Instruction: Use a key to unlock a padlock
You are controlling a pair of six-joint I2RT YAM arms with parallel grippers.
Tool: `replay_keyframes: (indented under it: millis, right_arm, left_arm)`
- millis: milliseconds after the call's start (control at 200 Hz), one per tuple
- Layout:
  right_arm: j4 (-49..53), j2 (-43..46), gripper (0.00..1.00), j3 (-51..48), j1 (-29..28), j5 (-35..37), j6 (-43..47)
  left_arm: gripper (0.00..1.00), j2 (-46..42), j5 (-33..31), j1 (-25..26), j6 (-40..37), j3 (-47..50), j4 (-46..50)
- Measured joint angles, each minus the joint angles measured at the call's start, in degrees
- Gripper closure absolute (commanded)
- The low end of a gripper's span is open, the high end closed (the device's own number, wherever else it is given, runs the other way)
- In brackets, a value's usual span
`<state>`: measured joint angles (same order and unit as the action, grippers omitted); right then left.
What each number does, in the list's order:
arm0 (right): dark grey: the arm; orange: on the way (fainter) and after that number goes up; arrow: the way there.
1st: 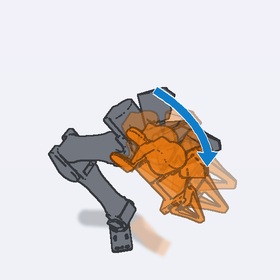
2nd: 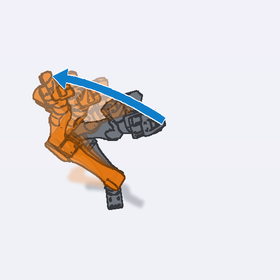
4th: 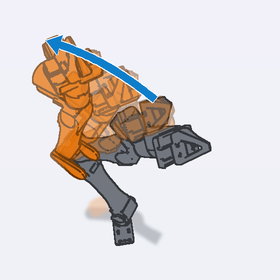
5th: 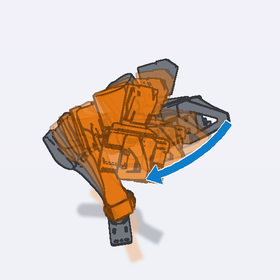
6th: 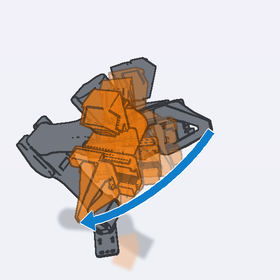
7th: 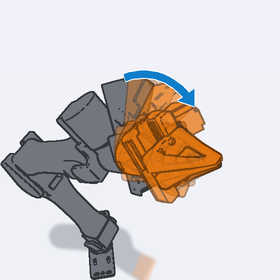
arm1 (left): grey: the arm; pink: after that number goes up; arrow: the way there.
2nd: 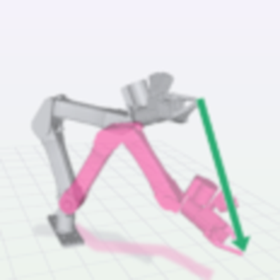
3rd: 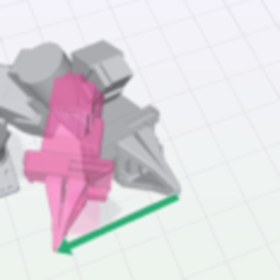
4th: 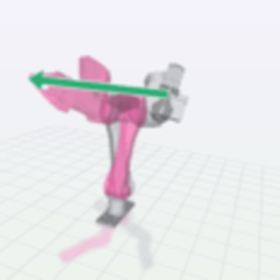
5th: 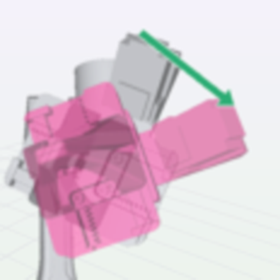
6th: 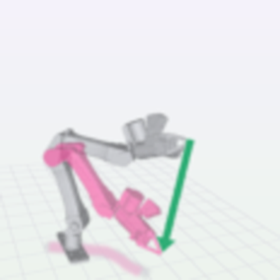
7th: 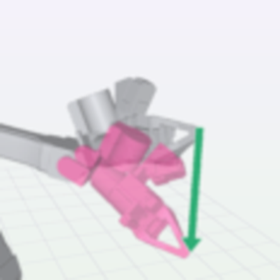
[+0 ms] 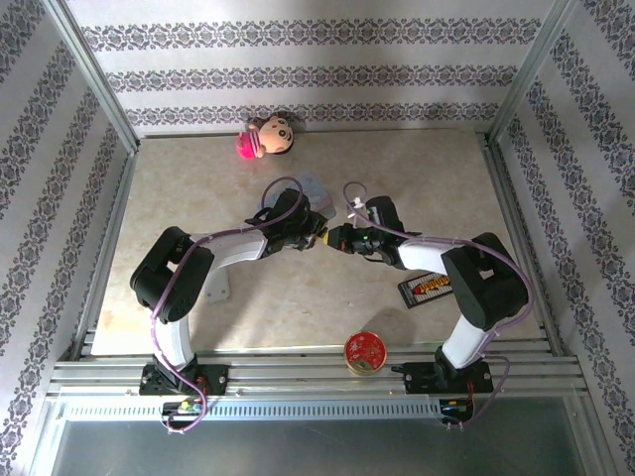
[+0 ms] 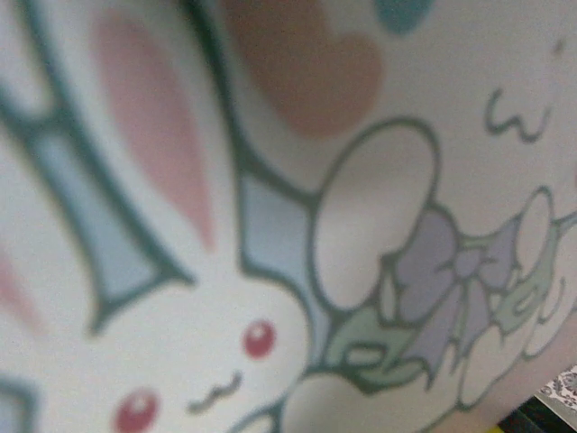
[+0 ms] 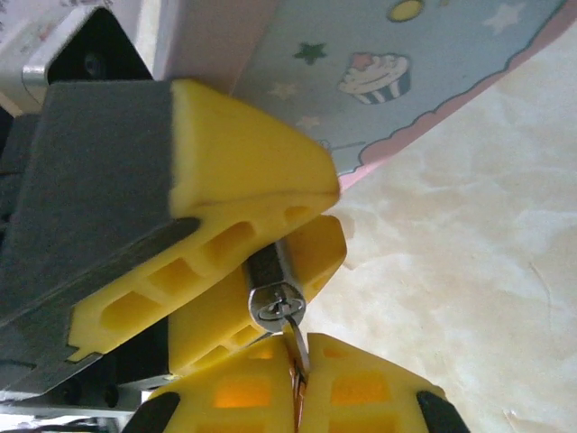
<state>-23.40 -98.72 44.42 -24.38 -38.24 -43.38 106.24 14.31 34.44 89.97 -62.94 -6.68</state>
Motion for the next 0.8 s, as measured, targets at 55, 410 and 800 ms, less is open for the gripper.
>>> replay_keyframes:
  millis: [55,410,800]
  right_arm:
    - [-6.01,-2.23,1.0,-0.79,1.36,-3.61,-6.91]
    - [-40.26,-13.38,1.0,-6.03,2.89,-9.16,-46.45]
    - [-47.32,-12.11,1.0,-10.97,-1.27,4.63,-67.69]
  left_arm:
    - [1.0,0.0,-0.26,-0.02,-0.02,-0.04,-0.59]
    - [1.0,0.17,-2.16,-0.33,-0.55,2.51,-6.01]
    - [0.97,0.72,-1.2,-0.35,-0.61,6.97,-16.28]
